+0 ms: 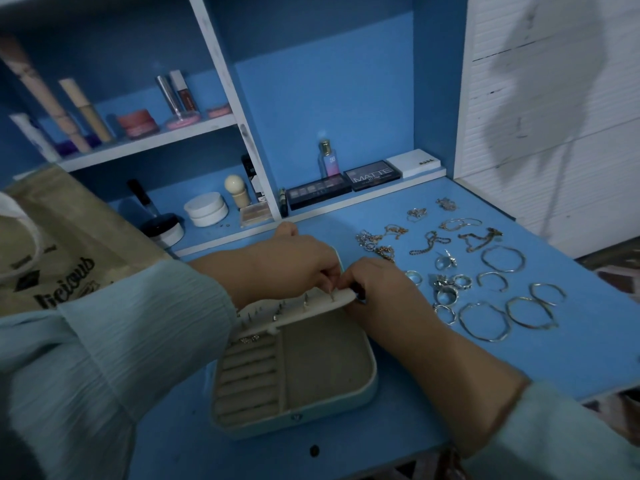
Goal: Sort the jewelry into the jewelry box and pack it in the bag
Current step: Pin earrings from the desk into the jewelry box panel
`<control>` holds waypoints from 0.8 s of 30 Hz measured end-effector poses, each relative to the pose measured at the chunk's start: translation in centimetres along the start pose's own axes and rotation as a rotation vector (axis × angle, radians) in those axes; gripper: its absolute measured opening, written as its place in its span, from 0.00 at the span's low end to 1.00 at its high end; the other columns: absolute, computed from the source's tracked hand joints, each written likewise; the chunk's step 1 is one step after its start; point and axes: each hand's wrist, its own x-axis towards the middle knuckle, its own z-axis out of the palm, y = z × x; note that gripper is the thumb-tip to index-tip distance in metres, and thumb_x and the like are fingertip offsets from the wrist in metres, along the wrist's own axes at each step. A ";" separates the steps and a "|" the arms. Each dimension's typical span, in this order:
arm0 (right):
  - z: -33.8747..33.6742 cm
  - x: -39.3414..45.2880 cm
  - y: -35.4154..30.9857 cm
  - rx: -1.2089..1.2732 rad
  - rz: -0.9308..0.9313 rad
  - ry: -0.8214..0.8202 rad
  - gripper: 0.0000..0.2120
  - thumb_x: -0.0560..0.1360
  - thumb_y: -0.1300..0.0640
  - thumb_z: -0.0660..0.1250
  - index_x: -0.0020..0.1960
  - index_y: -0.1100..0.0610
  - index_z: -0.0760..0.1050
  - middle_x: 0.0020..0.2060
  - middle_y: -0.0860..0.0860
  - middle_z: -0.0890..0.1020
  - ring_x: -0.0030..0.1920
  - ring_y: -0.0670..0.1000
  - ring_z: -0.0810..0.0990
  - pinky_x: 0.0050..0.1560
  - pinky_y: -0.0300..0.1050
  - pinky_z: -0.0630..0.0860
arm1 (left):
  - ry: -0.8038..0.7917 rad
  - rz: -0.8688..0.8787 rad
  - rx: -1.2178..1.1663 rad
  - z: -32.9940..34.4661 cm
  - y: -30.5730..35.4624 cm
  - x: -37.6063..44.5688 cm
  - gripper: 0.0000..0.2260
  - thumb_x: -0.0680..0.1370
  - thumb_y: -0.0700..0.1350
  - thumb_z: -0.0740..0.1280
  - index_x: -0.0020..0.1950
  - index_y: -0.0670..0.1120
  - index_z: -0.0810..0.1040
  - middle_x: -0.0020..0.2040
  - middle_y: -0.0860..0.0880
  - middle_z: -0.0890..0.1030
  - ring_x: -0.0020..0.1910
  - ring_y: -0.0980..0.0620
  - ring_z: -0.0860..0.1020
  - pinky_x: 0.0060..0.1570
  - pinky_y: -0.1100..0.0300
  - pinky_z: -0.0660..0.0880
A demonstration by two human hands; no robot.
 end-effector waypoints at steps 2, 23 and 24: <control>0.0 0.0 0.0 0.006 -0.001 0.011 0.02 0.61 0.62 0.67 0.34 0.59 0.76 0.31 0.53 0.77 0.35 0.47 0.70 0.38 0.35 0.62 | -0.018 -0.016 -0.044 -0.2 -0.1 0.0 0.06 0.80 0.52 0.60 0.52 0.56 0.75 0.48 0.62 0.73 0.48 0.62 0.68 0.55 0.57 0.54; -0.3 0.2 -0.6 -0.013 0.052 -0.018 0.03 0.63 0.59 0.67 0.34 0.59 0.76 0.30 0.52 0.77 0.34 0.48 0.72 0.33 0.41 0.68 | -0.214 -0.084 -0.356 -1.5 -0.6 0.0 0.02 0.78 0.49 0.64 0.47 0.56 0.75 0.40 0.61 0.74 0.37 0.63 0.71 0.41 0.70 0.67; -0.4 0.2 -0.6 -0.010 0.063 -0.030 0.04 0.64 0.58 0.67 0.34 0.59 0.77 0.31 0.52 0.77 0.35 0.49 0.72 0.33 0.42 0.67 | -0.223 -0.081 -0.358 -1.5 -0.7 0.1 0.02 0.78 0.49 0.64 0.47 0.56 0.75 0.40 0.61 0.75 0.38 0.63 0.71 0.42 0.69 0.67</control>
